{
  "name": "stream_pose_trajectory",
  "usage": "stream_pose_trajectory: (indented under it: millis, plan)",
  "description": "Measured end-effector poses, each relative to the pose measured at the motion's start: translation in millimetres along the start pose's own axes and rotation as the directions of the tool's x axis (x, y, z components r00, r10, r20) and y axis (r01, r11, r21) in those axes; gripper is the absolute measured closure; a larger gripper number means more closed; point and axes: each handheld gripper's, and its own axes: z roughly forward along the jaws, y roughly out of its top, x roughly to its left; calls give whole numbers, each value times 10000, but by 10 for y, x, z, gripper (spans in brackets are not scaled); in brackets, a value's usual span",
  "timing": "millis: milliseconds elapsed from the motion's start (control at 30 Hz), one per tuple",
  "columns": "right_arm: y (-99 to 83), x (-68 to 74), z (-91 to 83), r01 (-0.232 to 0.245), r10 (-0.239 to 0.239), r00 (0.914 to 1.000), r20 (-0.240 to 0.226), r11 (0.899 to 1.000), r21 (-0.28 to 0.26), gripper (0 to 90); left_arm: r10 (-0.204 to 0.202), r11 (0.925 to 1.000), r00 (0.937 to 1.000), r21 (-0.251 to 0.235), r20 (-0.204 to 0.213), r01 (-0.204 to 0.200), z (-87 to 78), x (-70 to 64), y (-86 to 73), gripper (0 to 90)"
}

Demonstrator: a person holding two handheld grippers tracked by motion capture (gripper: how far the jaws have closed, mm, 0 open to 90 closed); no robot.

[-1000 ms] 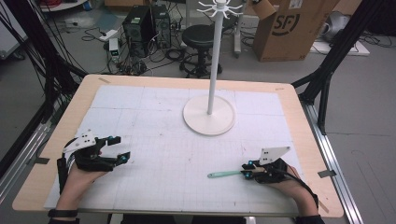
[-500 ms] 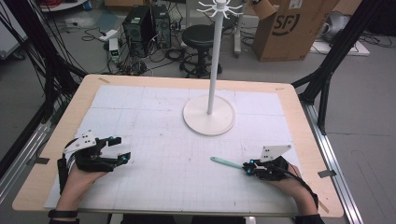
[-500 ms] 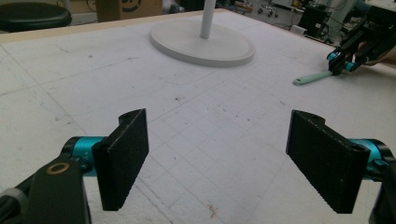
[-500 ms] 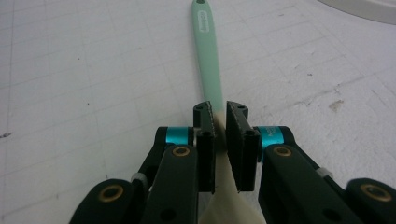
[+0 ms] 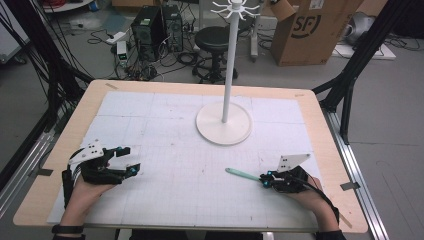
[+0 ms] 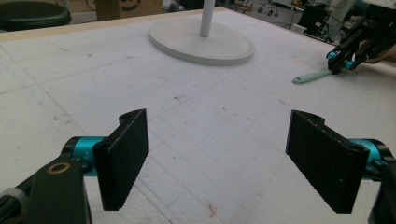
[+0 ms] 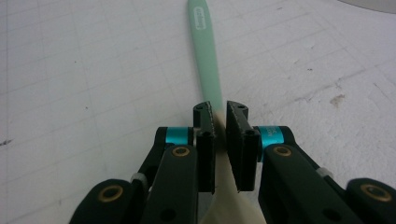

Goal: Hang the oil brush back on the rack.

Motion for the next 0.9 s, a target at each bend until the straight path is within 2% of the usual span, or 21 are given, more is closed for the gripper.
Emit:
stream_pose_trajectory:
  millis: [300,433,567,900]
  plan:
    - [36,-23,-52,-507,530,9972,528,9977,-441,833,-20,10000,10000,-39,66,21,-12,3,-3,222]
    - [100,-29,-118,-832,887,9940,646,9930,-834,833,-60,9999,9999,-117,123,61,-27,6,-2,217]
    - [195,-31,-220,-1042,1141,9916,604,9837,-1468,833,-96,9997,9999,-220,127,99,-46,8,0,214]
    - [574,-80,-636,-726,1006,9866,1287,9757,-2066,833,-125,9996,9999,-236,82,127,-68,21,-15,215]
